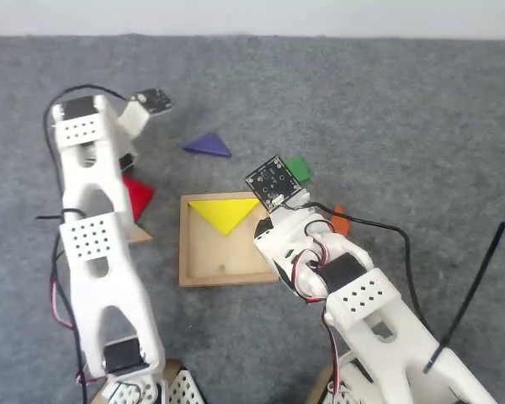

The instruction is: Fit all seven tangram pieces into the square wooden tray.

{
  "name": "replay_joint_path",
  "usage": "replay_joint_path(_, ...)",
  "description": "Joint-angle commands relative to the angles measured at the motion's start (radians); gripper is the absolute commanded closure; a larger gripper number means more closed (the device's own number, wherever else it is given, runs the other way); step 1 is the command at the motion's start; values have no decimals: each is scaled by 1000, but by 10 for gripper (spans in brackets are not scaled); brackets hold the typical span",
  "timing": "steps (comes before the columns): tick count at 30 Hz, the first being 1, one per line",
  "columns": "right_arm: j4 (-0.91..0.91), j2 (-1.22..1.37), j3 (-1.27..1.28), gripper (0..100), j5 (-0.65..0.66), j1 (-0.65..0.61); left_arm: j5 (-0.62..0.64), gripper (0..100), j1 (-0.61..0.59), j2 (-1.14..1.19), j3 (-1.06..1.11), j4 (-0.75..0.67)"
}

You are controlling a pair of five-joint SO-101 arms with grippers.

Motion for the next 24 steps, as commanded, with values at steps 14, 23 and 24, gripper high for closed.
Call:
replay_joint_path(14,-19,-39,-11,990,-5,-5,-381,988,-296,-169,232,49)
replay_joint_path(23,-19,-39,-11,990,-6,-7,-720,988,-396,-562,756,44)
replay_joint_path(24,-19,-39,-11,990,-6,-7,-735,988,-396,-614,788,43)
